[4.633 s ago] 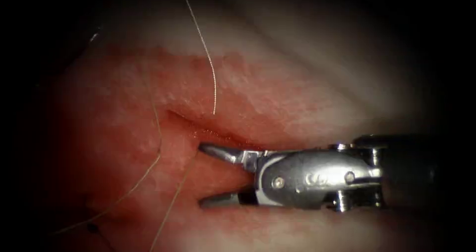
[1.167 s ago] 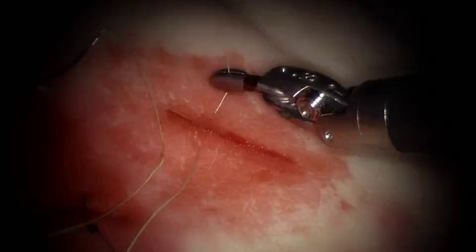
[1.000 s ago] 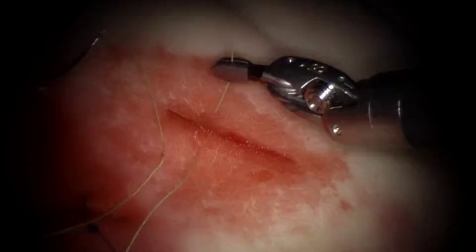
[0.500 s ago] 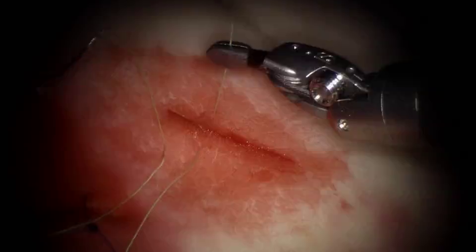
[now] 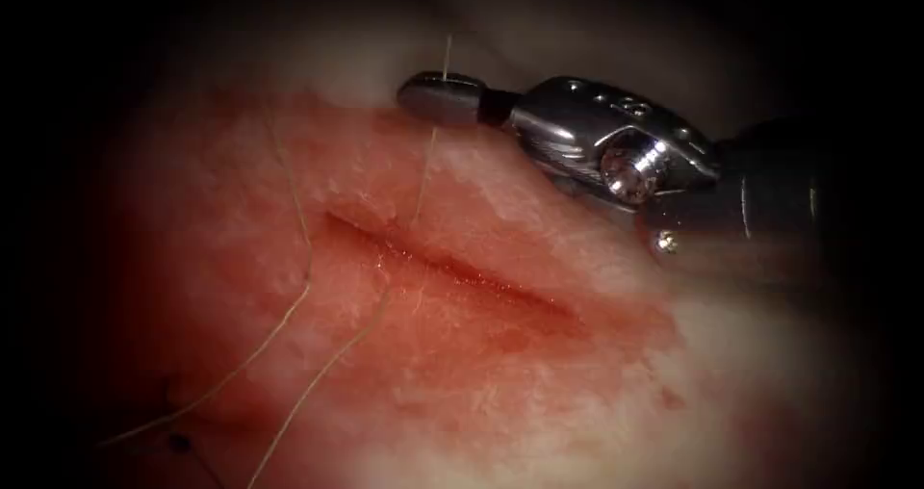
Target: Wound Closure
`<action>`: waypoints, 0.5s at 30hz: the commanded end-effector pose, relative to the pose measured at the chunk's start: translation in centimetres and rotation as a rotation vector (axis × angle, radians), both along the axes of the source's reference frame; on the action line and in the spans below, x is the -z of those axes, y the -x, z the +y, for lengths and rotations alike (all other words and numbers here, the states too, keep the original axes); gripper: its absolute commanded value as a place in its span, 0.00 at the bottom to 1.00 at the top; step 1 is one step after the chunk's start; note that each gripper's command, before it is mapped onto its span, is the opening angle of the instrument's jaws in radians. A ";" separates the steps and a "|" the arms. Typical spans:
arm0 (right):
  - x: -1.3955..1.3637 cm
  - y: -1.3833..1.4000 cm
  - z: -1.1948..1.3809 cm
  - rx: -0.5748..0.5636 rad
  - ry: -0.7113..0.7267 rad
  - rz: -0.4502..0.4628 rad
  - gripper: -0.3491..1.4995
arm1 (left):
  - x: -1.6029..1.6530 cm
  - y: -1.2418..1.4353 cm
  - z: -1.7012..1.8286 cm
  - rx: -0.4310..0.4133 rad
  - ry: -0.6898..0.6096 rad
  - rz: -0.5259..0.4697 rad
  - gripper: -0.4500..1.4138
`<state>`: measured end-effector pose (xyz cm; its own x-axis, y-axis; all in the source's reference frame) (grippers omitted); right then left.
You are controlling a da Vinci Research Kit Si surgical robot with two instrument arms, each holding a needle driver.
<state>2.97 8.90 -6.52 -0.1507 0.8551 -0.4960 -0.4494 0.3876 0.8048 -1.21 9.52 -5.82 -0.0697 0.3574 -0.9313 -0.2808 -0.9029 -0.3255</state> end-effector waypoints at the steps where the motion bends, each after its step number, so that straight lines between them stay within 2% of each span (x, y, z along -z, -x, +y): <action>1: -0.05 -0.09 0.00 -0.012 0.008 0.011 0.55 | -0.06 0.03 0.00 0.013 -0.004 0.015 0.05; 2: -0.05 -0.09 0.02 -0.026 0.017 0.023 0.78 | -0.07 0.00 0.05 0.026 0.015 0.038 0.05; 4: -0.04 -0.10 0.08 -0.058 0.035 0.052 0.96 | -0.12 -0.03 0.20 0.053 0.080 0.105 0.05; 7: -0.01 -0.10 0.10 -0.086 0.053 0.081 0.97 | -0.26 -0.05 0.35 0.072 0.125 0.186 0.05; 9: 0.04 -0.09 0.06 -0.086 0.086 0.086 0.92 | -0.49 -0.10 0.50 0.086 0.139 0.249 0.05; 11: 0.08 -0.08 0.02 -0.084 0.110 0.086 0.87 | -0.62 -0.12 0.57 0.096 0.145 0.266 0.05; 15: 0.16 -0.06 0.01 -0.072 0.167 0.071 0.87 | -1.05 -0.04 0.65 0.110 0.138 0.272 0.05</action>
